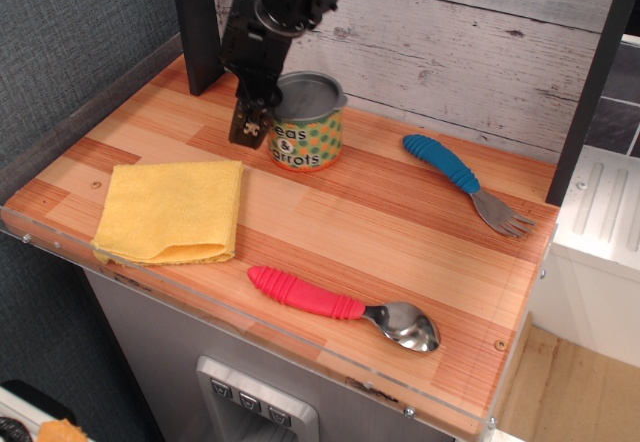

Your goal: Slide the can over to the middle top of counter.

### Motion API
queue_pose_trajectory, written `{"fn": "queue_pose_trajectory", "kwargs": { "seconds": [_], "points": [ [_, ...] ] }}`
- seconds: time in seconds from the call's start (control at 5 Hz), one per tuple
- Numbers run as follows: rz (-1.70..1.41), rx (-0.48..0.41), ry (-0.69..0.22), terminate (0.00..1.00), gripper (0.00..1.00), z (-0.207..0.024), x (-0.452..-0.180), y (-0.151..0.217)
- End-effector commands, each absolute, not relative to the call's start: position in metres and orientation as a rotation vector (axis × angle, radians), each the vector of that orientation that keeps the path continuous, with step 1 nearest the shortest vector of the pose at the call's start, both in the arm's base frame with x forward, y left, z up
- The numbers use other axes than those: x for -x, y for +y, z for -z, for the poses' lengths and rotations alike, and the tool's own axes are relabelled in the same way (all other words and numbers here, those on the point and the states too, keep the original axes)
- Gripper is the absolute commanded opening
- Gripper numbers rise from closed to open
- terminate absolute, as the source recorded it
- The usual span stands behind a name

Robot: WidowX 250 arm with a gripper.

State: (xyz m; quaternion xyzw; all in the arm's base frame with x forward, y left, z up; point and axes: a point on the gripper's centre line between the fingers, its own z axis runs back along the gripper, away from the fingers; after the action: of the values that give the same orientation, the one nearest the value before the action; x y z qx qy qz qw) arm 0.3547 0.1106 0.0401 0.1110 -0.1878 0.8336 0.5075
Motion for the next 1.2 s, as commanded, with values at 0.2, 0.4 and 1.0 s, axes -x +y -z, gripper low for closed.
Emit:
{"fn": "queue_pose_trajectory", "kwargs": {
  "seconds": [0.2, 0.4, 1.0],
  "points": [
    [-1.916, -0.193, -0.511, 0.00, 1.00, -0.060, -0.342, 0.067],
    [-1.911, -0.191, -0.519, 0.00, 1.00, -0.062, -0.339, 0.065],
    [-1.916, -0.156, -0.529, 0.00, 1.00, -0.094, -0.338, 0.078]
  ]
}}
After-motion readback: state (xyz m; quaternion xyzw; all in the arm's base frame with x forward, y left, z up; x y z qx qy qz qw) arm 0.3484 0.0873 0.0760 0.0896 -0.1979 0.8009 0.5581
